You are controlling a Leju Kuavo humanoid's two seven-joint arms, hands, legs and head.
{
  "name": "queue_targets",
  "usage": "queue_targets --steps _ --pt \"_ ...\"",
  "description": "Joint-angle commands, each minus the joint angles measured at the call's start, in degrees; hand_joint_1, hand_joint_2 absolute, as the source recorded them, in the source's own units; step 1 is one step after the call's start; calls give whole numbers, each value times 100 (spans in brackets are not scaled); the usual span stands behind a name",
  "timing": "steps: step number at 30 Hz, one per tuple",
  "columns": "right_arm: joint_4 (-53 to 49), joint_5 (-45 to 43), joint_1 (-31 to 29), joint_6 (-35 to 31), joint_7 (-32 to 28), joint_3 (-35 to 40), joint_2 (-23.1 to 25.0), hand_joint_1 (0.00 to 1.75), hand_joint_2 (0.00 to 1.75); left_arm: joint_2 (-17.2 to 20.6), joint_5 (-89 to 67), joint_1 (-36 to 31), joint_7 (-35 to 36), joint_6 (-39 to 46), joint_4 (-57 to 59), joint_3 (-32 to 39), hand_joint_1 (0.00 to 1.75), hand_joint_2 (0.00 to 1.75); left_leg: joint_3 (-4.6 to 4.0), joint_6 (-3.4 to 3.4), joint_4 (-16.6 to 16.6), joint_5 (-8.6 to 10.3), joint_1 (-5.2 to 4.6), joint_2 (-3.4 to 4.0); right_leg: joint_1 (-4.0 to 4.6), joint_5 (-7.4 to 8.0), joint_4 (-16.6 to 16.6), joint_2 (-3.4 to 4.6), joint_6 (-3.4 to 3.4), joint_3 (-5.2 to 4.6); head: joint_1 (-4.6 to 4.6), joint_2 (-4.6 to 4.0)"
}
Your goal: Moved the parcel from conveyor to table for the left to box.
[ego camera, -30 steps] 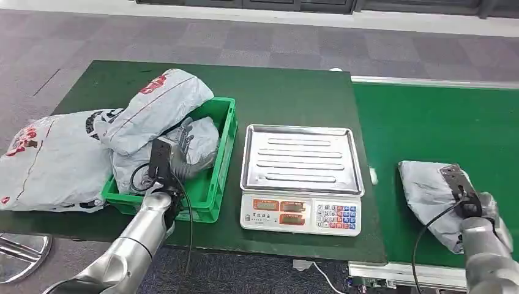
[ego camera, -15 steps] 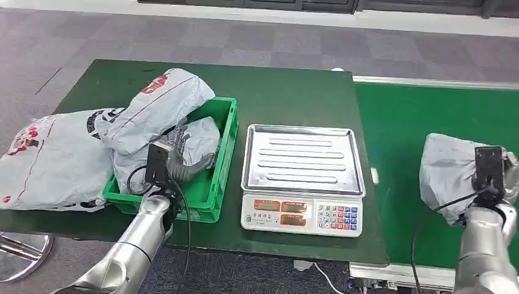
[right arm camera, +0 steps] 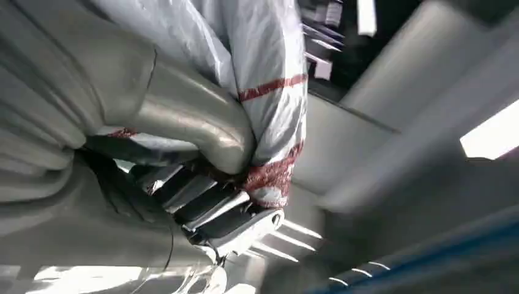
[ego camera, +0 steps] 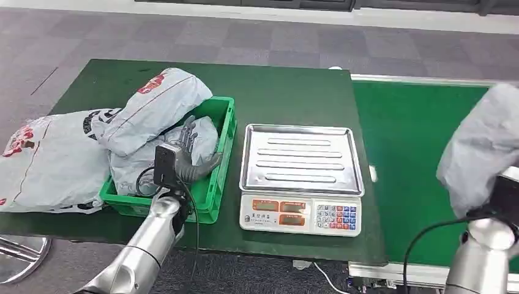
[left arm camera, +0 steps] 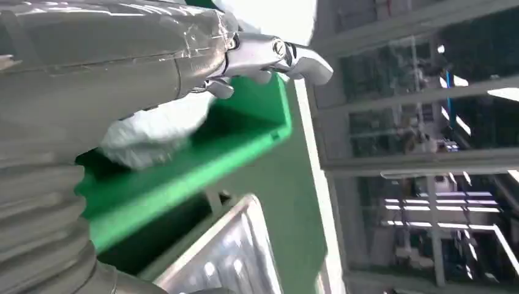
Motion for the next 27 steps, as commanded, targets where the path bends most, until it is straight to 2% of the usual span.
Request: queue_targets --steps 1,2,3,4,5,8,9,11,12,14,15,19,24,25,26,27 --pt "1852 2829 -2208 229 1266 3900 267 175 175 21 187 -214 33 116 -87 -487 0 175 5 -22 11 -9 1 110 -1 30 9 115 -3 -30 0 0" --pt "2034 3009 -2288 345 1461 4055 289 175 175 24 201 -201 33 154 -97 -493 0 175 7 -28 9 -6 5 138 2 45 6 144 -5 -34 0 0" --pt "2530 3104 -2465 343 1652 4330 428 175 175 36 219 -176 33 172 -108 -503 0 175 7 -35 3 3 11 121 7 47 -2 127 -6 -32 0 0" --pt "2799 2848 -2541 814 1776 4378 506 175 175 34 223 -195 33 204 19 -494 0 175 16 -45 -4 7 16 152 12 59 -12 156 -13 -31 -2 0" --pt "3155 2838 -2669 1062 1882 4512 560 175 175 33 240 -206 33 229 79 -479 0 175 16 -32 -3 12 14 124 11 46 -7 126 -12 -22 0 0" --pt "3975 2680 -2950 1777 2179 4693 754 175 175 44 310 -258 33 177 168 -446 0 175 21 -42 -12 24 27 106 21 48 -16 108 -15 -11 -2 0" --pt "4606 2159 -3145 2953 2406 4652 891 175 175 61 252 -355 33 206 340 -503 0 175 9 -33 -1 26 27 81 23 41 -5 83 -16 -18 -2 0" --pt "4772 2126 -3149 2859 2348 4723 911 175 175 64 258 -404 33 200 387 -495 0 175 14 -42 -7 30 31 68 26 41 -11 72 -17 -9 -2 0" --pt "4772 2126 -3149 2859 2348 4723 911 175 175 64 258 -404 33 200 387 -495 0 175 -3 -33 1 34 29 37 25 36 -2 40 -14 -17 0 0" --pt "5223 1444 -3283 4194 2349 4684 908 175 175 59 238 -580 33 44 749 -556 0 175 8 -45 -5 35 31 22 26 32 -7 30 -15 -4 -2 0" --pt "5391 1476 -3296 4399 2389 4858 866 175 175 49 282 -608 33 17 753 -513 0 175 -12 -36 4 41 27 4 22 31 4 12 -15 -21 -2 0" --pt "5886 1514 -3252 4786 2432 5330 842 175 175 58 391 -620 33 -126 941 -403 0 175 -13 -38 -2 40 31 -10 26 32 -8 0 -16 -13 0 0" --pt "5901 1294 -3246 4920 2296 5377 845 175 175 55 387 -633 33 -179 989 -369 0 175 -19 -39 0 38 26 -5 21 29 -5 4 -14 -21 0 0" --pt "5802 1228 -3244 4783 2234 5431 844 175 175 71 361 -605 33 -129 954 -343 0 175 -25 -36 1 40 26 -7 21 29 -4 1 -14 -27 0 0" --pt "5710 1205 -3239 4626 2178 5437 850 19 175 85 344 -586 33 -104 926 -327 0 175 -17 -44 -2 39 28 -4 23 29 -7 5 -16 -21 0 0" --pt "5401 959 -3209 4392 2088 5386 865 0 175 133 308 -538 33 -59 874 -283 0 175 -21 -40 0 40 26 -5 22 29 -5 3 -15 -26 0 0"
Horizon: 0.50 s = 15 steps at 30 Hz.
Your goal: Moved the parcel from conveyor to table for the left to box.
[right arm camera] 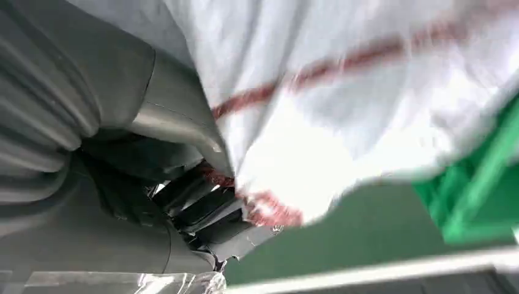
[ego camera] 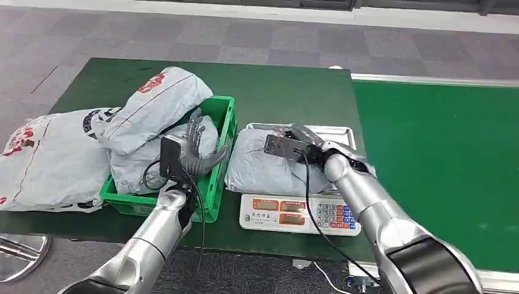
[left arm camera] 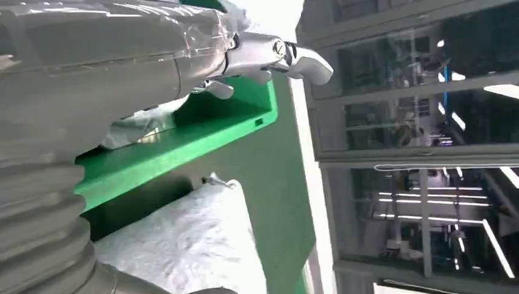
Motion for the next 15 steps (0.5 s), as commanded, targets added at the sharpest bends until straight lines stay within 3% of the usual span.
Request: queue_targets --steps 1,3,15 --pt "-19 -931 -166 -610 -634 476 20 0 175 266 -86 -190 30 161 516 12 0 175 20 -23 -5 -4 8 13 6 1 -7 16 -4 17 0 0" --pt "-503 -1087 -47 -493 -419 584 -104 0 175 302 -95 -174 30 123 495 40 0 175 9 -16 -2 -4 4 20 3 2 -1 20 -3 3 0 0" --pt "-510 -1083 -8 -496 -423 599 -133 0 175 285 -98 -179 30 126 501 38 0 175 18 -22 -4 -6 10 24 7 2 -6 24 -5 9 0 0"
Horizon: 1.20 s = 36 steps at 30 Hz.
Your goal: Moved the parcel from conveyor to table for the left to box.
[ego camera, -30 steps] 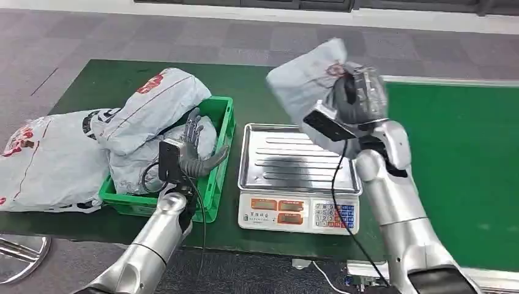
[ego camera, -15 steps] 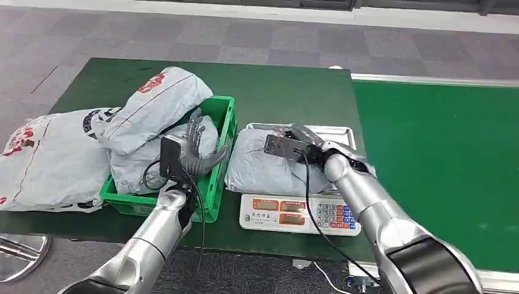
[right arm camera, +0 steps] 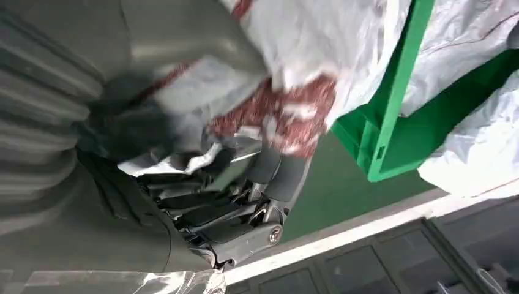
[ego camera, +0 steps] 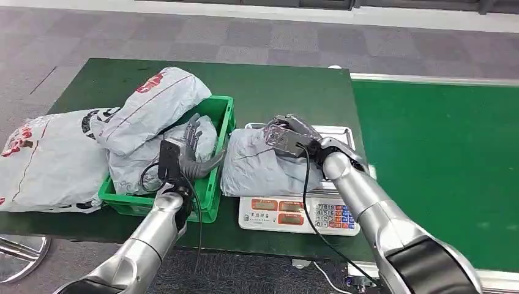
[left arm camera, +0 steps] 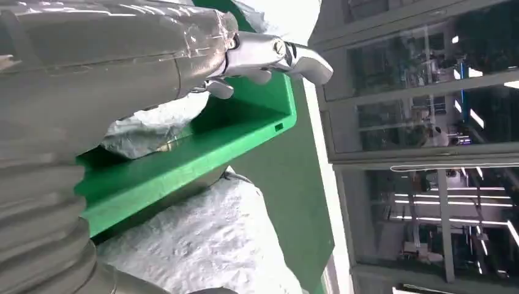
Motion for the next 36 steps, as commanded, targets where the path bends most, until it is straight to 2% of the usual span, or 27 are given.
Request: queue_targets --steps 1,4,5,6,9,11,12,14,17,18,20,22,25,27,29,32,34,35,36 --pt "-50 -12 -96 18 36 409 -116 0 175 143 -26 -179 30 -3 335 38 0 175 12 -14 -1 -4 5 5 3 -1 -5 7 1 12 0 0" --pt "-50 -12 -96 18 36 409 -116 0 175 143 -26 -179 30 -3 335 38 0 175 4 -8 0 -2 2 2 0 0 -2 3 1 5 -2 0" --pt "-185 -168 -32 -79 -114 336 -122 0 175 136 -17 -193 30 15 365 61 0 175 16 -18 -2 -5 6 4 3 -1 -6 8 0 16 0 0" --pt "-595 -284 99 -453 -385 313 -209 0 175 147 -11 -209 30 29 363 111 0 175 14 -17 -1 -4 6 4 4 -1 -5 7 0 15 0 0" --pt "-2679 -813 928 -877 -182 8 -689 0 175 219 0 -217 30 -15 325 238 0 175 7 -15 -2 -1 7 -11 4 -3 -6 -8 0 11 -2 0" --pt "-3457 -1367 1440 -804 -181 -434 -800 0 175 241 51 -236 30 -34 408 361 0 175 12 -18 -3 -4 9 -21 6 -8 -8 -18 0 20 -2 0" --pt "-3763 -1730 1702 -634 -263 -645 -837 0 175 257 62 -220 30 -92 385 396 0 175 9 -13 -2 -2 9 -24 6 -5 -10 -21 0 18 -2 0" --pt "-4349 -1515 2227 -1091 -508 -995 -918 0 175 285 13 -148 30 -100 260 433 0 175 16 -14 -7 -2 10 -41 8 -9 -15 -34 0 30 -2 0" --pt "-4687 -1655 2575 -1276 -717 -1324 -930 0 175 310 -76 -106 30 -70 164 432 0 175 24 -18 -8 -11 12 -38 8 -15 -17 -33 1 39 0 0" --pt "-4932 -1657 2816 -1924 -1017 -1670 -813 0 175 313 -66 -67 30 252 2 541 0 175 16 -14 -5 -12 7 -31 4 -14 -11 -29 1 29 0 0" --pt "-5446 -1824 3211 -2213 -1109 -1958 -864 0 175 392 -141 -2 30 293 -323 499 0 175 11 -15 -4 -15 8 -31 6 -15 -10 -32 -1 23 0 0" --pt "-5619 -1872 3329 -2488 -1090 -2170 -794 0 175 398 -257 25 30 357 -679 404 0 175 25 -25 -10 -17 13 -38 9 -19 -19 -38 -3 39 0 0" --pt "-5863 -1777 3432 -3217 -1333 -2380 -618 0 175 288 -304 29 30 359 -1448 89 0 175 -3 -10 4 -15 6 -23 4 -14 -2 -26 -2 5 0 0" --pt "-5998 -1692 3502 -3387 -1417 -2384 -543 0 175 232 -331 -2 30 136 -1691 -139 0 175 3 -19 7 -21 11 -36 8 -21 -3 -37 0 16 0 0" --pt "-6048 -1633 3450 -3469 -1441 -2297 -484 0 175 143 -767 -220 30 -244 -1502 -765 0 175 2 -16 7 -18 9 -31 5 -21 -1 -36 0 12 0 0" --pt "-6029 -1626 3404 -3480 -1435 -2262 -477 0 175 46 -809 -255 30 -172 -1430 -795 0 175 -1 -8 7 -16 4 -28 1 -17 -1 -31 2 10 0 0" --pt "-5940 -1582 3281 -3477 -1442 -2218 -468 0 175 64 -1360 -528 71 -643 -897 -1390 0 175 12 -14 4 -21 7 -24 2 -18 -7 -25 2 23 0 0" --pt "-5948 -1563 3245 -3482 -1438 -2206 -436 0 175 -47 -1756 -695 210 -608 -542 -1698 0 175 6 -7 5 -20 4 -16 1 -14 -5 -18 2 15 0 0" --pt "-5993 -1481 3246 -3487 -1419 -2167 -425 0 175 -267 -2559 -880 519 105 -26 -2169 0 175 7 -9 7 -21 5 -20 1 -15 -4 -22 2 19 0 0"
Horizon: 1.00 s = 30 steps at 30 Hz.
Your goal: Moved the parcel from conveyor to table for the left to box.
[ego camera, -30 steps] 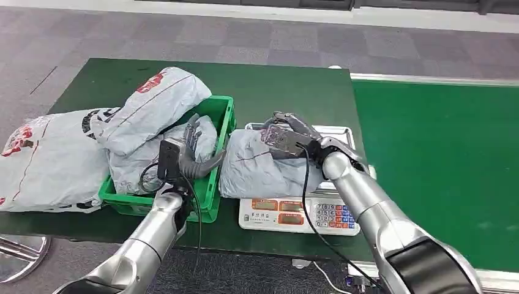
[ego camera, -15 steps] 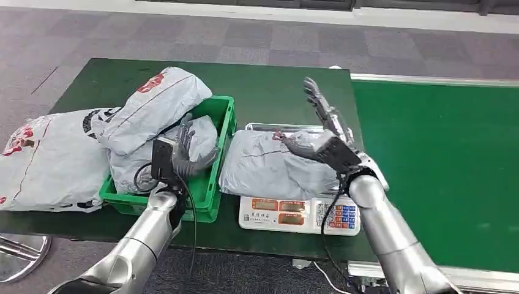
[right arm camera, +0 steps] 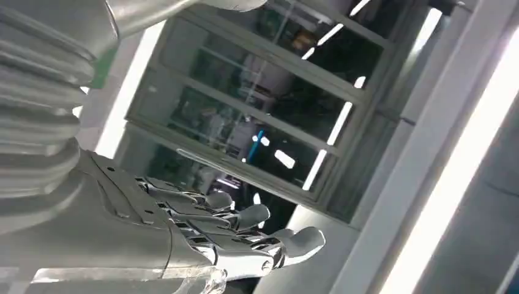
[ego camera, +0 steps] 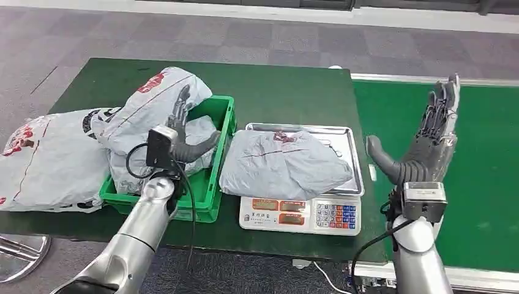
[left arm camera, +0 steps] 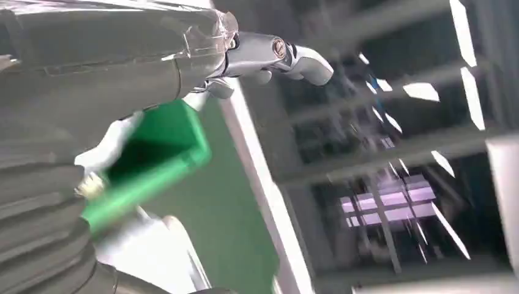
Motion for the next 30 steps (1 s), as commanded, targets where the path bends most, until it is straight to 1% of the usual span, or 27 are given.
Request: queue_targets --steps 1,2,3,5,6,7,8,11,12,14,15,16,18,20,21,22,23,24,25,26,27,30 --pt "-225 191 -111 -20 64 -252 271 0 175 -583 -1976 -1046 596 265 1936 -2125 0 175 13 -24 2 -2 10 -23 7 -7 -3 -19 1 23 0 0" --pt "-267 238 -94 -23 66 -217 276 0 175 -747 -2092 -1144 753 98 2319 -2257 0 175 2 -14 6 2 7 -32 4 -7 1 -31 1 11 0 0" --pt "-298 300 -71 -51 62 -158 256 0 175 -826 -2119 -1156 914 -2 2531 -2458 0 175 5 -17 4 5 6 -52 2 -10 -2 -50 3 19 0 0" --pt "-312 253 -53 -58 60 -57 168 0 175 -826 -2285 -1137 1363 287 2617 -3210 0 175 15 -12 -1 4 5 -42 0 -7 -10 -38 6 26 0 0" --pt "-290 251 -63 -66 45 -38 147 0 175 -826 -2274 -1103 1489 321 2616 -3414 0 175 23 -13 -7 4 5 -46 0 -10 -17 -42 11 38 0 0" --pt "-277 250 -70 -70 42 -35 145 0 175 -826 -2252 -1091 1500 341 2614 -3449 0 175 28 -12 -9 2 6 -36 1 -8 -22 -31 14 46 0 0" --pt "-277 250 -70 -70 42 -35 145 0 175 -826 -2252 -1091 1500 341 2614 -3449 0 175 16 -2 0 -3 -1 -20 -3 -8 -9 -18 14 30 0 0" --pt "-269 247 -77 -68 39 -38 137 0 175 -826 -2242 -1128 1498 329 2640 -3441 0 175 29 -14 -2 -12 -2 11 -4 -4 -12 18 13 33 0 0" --pt "-230 230 -110 -32 20 1 94 0 175 -826 -2280 -1195 1791 -20 2770 -3580 0 175 14 -7 3 -10 -4 10 -5 -2 -5 15 13 16 0 0" --pt "-105 216 -255 -28 15 62 33 0 175 -826 -2375 -1276 2647 -589 2908 -3908 0 175 32 -21 -5 -12 2 7 -1 -4 -14 14 10 35 0 0" --pt "-20 206 -360 -12 42 101 15 0 175 -826 -2117 -1312 3143 -1148 2992 -3891 0 175 11 -4 3 -8 -5 6 -6 -2 -4 8 13 13 0 0" --pt "39 223 -451 1 73 136 1 0 175 -826 -2334 -1381 3479 -1247 3107 -4232 0 175 20 -8 0 -10 -3 11 -4 -2 -8 14 13 22 0 0" --pt "72 273 -494 44 135 172 10 0 175 -826 -2178 -1372 3731 -1402 3201 -4158 0 175 13 0 2 -11 -8 23 -8 -1 -3 25 17 14 0 0" --pt "111 409 -467 90 181 193 128 0 175 -826 -2202 -1407 4095 -1494 3368 -4214 0 175 21 0 -2 -11 -6 28 -5 0 -9 29 17 21 0 0" --pt "145 501 -456 113 198 212 175 0 175 -826 -2207 -1414 4169 -1455 3445 -4170 0 175 37 -9 -11 -12 -3 39 -4 4 -19 41 17 35 0 0" --pt "162 586 -438 131 243 223 244 0 175 -778 -2261 -1406 4176 -1336 3449 -4151 0 175 42 -4 -10 -13 -4 30 -4 0 -16 31 17 44 0 0" --pt "160 668 -436 130 276 219 269 0 175 -744 -2244 -1394 4126 -1250 3427 -4077 0 175 53 -9 -15 -14 -2 38 -3 2 -22 39 16 52 0 0" --pt "137 701 -435 129 300 206 281 0 175 -714 -2182 -1386 3997 -1197 3381 -3982 17 175 67 -17 -23 -14 0 47 -1 6 -30 50 13 64 0 0" --pt "111 724 -425 126 318 185 282 0 175 -701 -2098 -1377 3871 -1137 3348 -3856 175 175 70 -11 -13 -23 -3 44 -3 0 -18 47 13 66 0 0" --pt "53 742 -405 130 355 148 250 0 175 -685 -1963 -1372 3614 -1008 3283 -3667 175 175 76 -8 -10 -31 -7 42 -6 -6 -10 46 14 72 0 0" --pt "23 743 -395 149 381 123 226 0 175 -687 -1959 -1399 3586 -990 3287 -3629 175 175 84 -19 -15 -33 -2 55 -2 0 -18 61 12 77 0 0" --pt "17 741 -394 156 386 114 217 0 175 -688 -1959 -1409 3584 -998 3285 -3625 175 175 87 -9 -6 -33 -7 41 -7 -9 -5 47 13 79 0 0"
